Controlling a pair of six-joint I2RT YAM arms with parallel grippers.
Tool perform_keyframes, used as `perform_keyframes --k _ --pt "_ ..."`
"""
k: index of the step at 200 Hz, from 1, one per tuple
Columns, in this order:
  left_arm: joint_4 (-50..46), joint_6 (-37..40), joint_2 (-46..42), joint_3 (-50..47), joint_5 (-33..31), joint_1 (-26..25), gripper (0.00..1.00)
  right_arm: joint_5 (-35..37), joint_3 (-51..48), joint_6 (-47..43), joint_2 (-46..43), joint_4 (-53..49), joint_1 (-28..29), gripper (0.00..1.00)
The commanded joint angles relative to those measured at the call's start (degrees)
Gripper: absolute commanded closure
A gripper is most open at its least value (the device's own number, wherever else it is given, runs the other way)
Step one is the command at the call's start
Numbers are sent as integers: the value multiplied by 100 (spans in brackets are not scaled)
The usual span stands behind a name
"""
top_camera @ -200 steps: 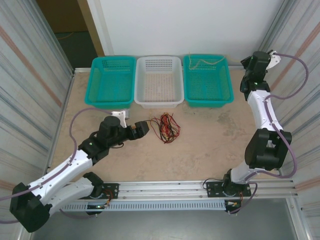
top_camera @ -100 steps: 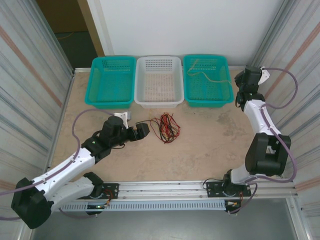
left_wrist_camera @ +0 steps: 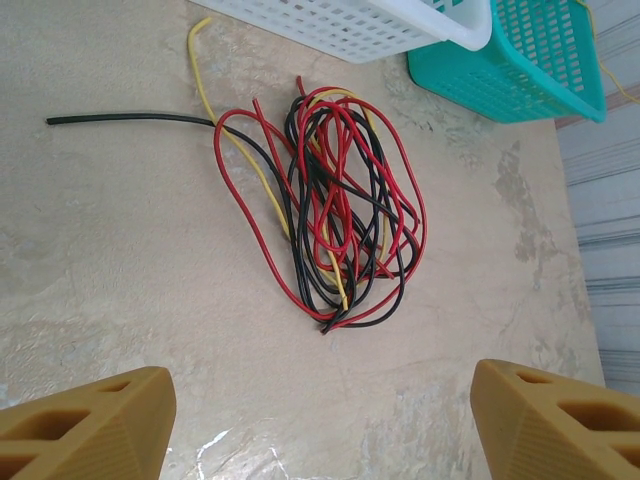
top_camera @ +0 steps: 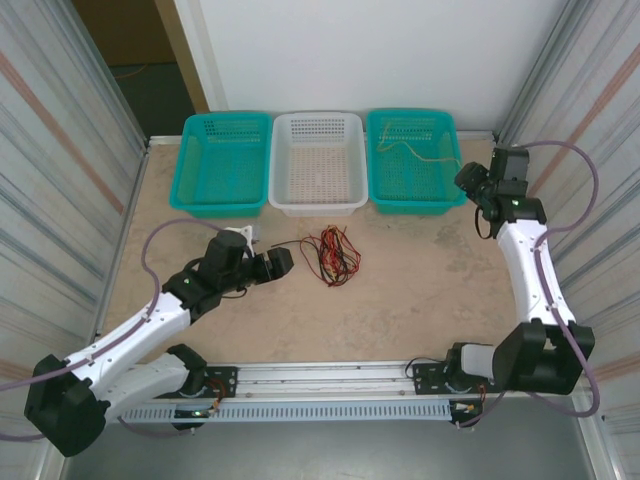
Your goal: Untangle the cables
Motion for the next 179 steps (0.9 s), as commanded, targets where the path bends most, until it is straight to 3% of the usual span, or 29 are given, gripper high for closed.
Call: perform_keyframes --k 1,23,65,138,149,164,179 --pt "-51 -144 12 110 102 35 22 -398 -145 -415 -176 -840 779 42" --pt "4 -244 85 112 342 37 28 -711 -503 -480 -115 -693 1959 34" --pt "55 -448 163 64 697 43 39 -546 -787 -326 727 -156 3776 44" --pt "-122 -679 -206 -119 651 37 53 -689 -616 -483 2480 434 3816 56" --pt "-214 -700 -229 -164 592 41 55 -622 -601 -488 2621 449 3809 65" --pt "-359 -719 -226 -185 482 42 58 -611 -549 -480 2753 370 3821 88" --pt "-429 -731 -191 -180 451 52 60 -526 -588 -452 2615 279 3939 97"
